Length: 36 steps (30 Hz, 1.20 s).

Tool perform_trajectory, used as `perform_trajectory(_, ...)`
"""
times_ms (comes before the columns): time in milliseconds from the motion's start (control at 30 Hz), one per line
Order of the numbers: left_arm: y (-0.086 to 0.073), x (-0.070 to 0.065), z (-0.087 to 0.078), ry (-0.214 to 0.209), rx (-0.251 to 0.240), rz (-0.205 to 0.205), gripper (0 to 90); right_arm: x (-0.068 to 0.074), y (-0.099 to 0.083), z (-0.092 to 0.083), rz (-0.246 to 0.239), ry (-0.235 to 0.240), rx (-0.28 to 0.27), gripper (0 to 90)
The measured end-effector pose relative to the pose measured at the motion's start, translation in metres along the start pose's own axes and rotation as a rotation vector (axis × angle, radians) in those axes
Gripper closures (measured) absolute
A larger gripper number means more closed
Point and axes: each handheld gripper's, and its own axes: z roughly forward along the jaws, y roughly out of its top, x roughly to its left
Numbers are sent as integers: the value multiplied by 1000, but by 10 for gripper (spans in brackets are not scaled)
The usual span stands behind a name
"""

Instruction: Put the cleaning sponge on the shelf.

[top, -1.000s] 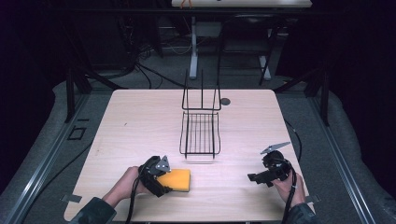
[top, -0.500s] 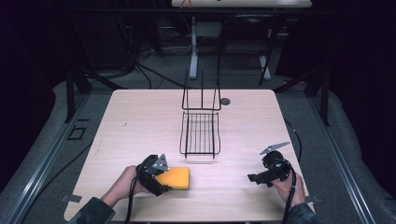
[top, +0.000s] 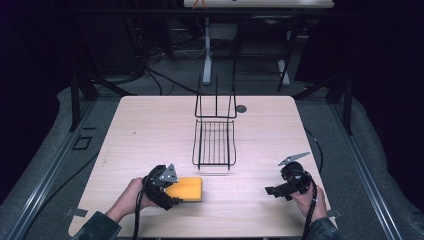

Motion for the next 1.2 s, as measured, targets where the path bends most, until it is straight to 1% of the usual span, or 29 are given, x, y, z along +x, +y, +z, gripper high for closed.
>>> perform_trajectory(300,1,-3,-5,-1,-12,4,204,0,0,0,0,-2,-5,104)
perform_trajectory(367,1,-2,-7,8,-8,0,204,0,0,0,-2,-3,6,105)
perform_trajectory(400,1,-2,-7,12,-10,-6,204,0,0,0,-3,-3,7,105)
perform_trajectory(433,2,-2,-9,5,-12,-7,204,0,0,0,-5,-5,7,105)
perform_trajectory(467,1,-2,-10,13,-21,-11,205,0,0,0,-3,-3,7,105)
perform_trajectory(500,1,-2,-11,10,-22,-12,205,0,0,0,-7,-6,9,105)
perform_trajectory(533,1,-1,-12,7,-25,-13,204,0,0,0,-2,0,7,105)
perform_trajectory(567,1,-1,-13,6,-27,-14,205,0,0,1,-5,-6,11,105)
perform_trajectory(633,1,-1,-13,12,-31,-21,205,0,0,1,-8,-5,14,107)
perform_trajectory(700,2,-2,-14,8,-28,-19,205,0,0,1,-7,-4,12,107)
perform_trajectory(733,2,-2,-15,16,-34,-22,205,0,0,1,-7,-4,13,108)
perform_trajectory(800,2,-2,-15,12,-33,-22,205,0,0,1,-7,-4,15,110)
perform_trajectory(833,3,-2,-16,11,-32,-28,205,0,0,1,-7,-4,15,110)
perform_trajectory(867,4,-2,-17,27,-29,-39,206,1,0,1,-8,-4,13,111)
perform_trajectory(933,5,-2,-18,25,-38,-47,206,1,0,1,-8,-3,12,111)
perform_trajectory(967,6,-3,-20,32,-44,-58,207,1,0,2,-7,-5,14,111)
perform_trajectory(1100,7,-4,-22,31,-47,-58,207,1,0,2,-6,-2,19,111)
perform_trajectory(1133,7,-4,-22,31,-47,-59,207,1,0,2,-8,-6,10,111)
perform_trajectory(1200,8,-4,-23,34,-46,-62,207,1,0,1,-6,-7,10,111)
